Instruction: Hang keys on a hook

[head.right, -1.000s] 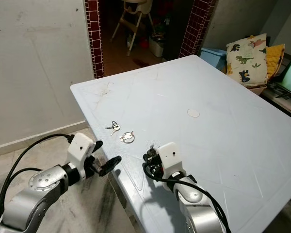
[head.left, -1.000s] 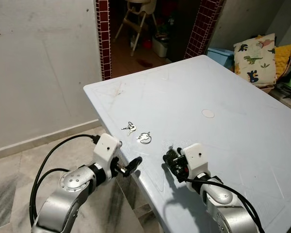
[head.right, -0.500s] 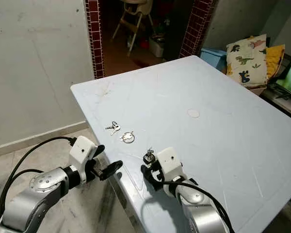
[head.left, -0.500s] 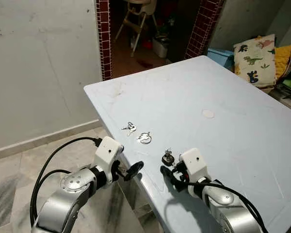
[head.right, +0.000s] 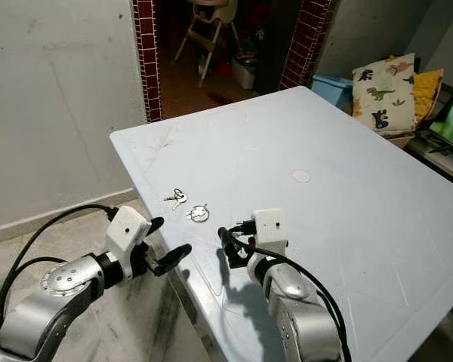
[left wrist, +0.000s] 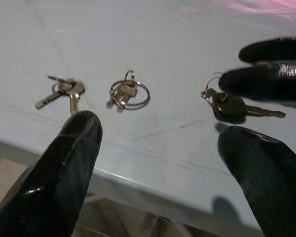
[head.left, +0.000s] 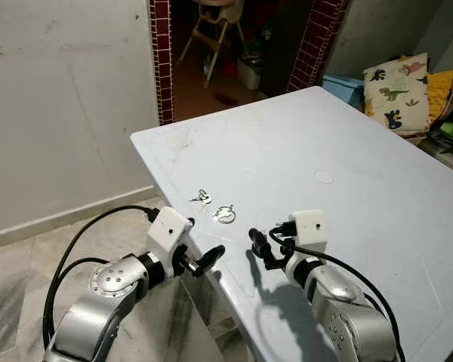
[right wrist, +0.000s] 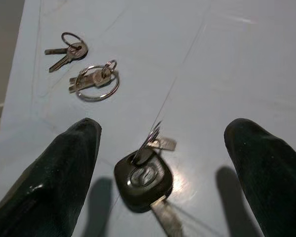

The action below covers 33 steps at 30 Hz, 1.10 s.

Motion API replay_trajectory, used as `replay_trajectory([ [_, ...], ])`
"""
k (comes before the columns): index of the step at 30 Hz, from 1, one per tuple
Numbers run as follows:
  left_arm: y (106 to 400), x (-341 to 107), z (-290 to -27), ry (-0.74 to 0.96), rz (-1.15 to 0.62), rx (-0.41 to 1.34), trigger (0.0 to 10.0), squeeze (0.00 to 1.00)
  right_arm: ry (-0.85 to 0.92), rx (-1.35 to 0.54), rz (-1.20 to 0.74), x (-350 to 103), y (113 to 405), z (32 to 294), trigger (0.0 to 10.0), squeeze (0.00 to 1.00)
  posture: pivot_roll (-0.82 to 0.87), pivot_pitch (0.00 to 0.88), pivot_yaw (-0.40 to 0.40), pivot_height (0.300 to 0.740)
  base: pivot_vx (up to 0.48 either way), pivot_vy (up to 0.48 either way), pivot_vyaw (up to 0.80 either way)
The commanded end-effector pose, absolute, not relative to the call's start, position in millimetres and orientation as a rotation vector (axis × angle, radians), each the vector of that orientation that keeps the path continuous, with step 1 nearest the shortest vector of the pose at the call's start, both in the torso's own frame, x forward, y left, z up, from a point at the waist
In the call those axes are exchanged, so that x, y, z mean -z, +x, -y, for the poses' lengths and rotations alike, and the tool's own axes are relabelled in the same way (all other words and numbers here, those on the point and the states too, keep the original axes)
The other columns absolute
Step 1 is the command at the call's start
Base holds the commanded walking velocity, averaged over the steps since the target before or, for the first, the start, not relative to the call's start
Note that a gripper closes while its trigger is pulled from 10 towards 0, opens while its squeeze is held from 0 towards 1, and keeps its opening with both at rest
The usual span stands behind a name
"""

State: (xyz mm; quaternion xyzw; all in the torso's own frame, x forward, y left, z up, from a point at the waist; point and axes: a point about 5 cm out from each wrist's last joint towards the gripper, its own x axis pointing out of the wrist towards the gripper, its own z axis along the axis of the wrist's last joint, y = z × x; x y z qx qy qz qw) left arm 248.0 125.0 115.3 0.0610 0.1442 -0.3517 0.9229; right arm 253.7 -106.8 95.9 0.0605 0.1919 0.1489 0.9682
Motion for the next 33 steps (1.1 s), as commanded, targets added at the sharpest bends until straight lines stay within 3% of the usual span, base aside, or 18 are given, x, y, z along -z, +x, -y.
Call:
replay_trajectory([
  [1, 248.4, -115.1, -124.5, 0.139, -0.292, 0.727, 10.0, 0.00, 0.117, -0.278, -0.391, -98.2, 251.9, 109.9, 10.0, 0.00, 0.11, 0.000, -0.101, 0.740, 0.000, 0.000, 0.00],
  [4, 248.0, -114.5, -124.6, 0.140, -0.294, 0.727, 10.0, 0.00, 0.120, -0.272, -0.399, -97.8, 251.0, 109.8, 10.0, 0.00, 0.11, 0.000, -0.101, 0.740, 0.000, 0.000, 0.00],
  [6, 246.7, -113.8, -123.5, 0.138, -0.293, 0.733, 10.0, 0.00, 0.136, -0.273, -0.416, -97.0, 249.4, 107.4, 8.2, 0.00, 0.11, 0.000, -0.102, 0.740, 0.000, 0.000, 0.00],
  [7, 246.6, -113.5, -123.3, 0.139, -0.292, 0.734, 10.0, 0.00, 0.136, -0.273, -0.416, -96.9, 249.4, 107.1, 8.2, 0.00, 0.11, 0.000, -0.102, 0.740, 0.000, 0.000, 0.00],
  [8, 246.4, -113.4, -122.8, 0.138, -0.290, 0.736, 10.0, 0.00, 0.137, -0.277, -0.423, -95.7, 249.2, 106.2, 0.0, 0.00, 0.11, 0.000, -0.102, 0.740, 0.000, 0.000, 0.00],
  [33, 246.5, -111.0, -119.0, 0.132, -0.282, 0.738, 10.0, 0.00, 0.126, -0.322, -0.472, -81.7, 248.0, 100.2, 0.0, 0.00, 0.12, 0.000, -0.112, 0.740, 0.000, 0.000, 0.00],
])
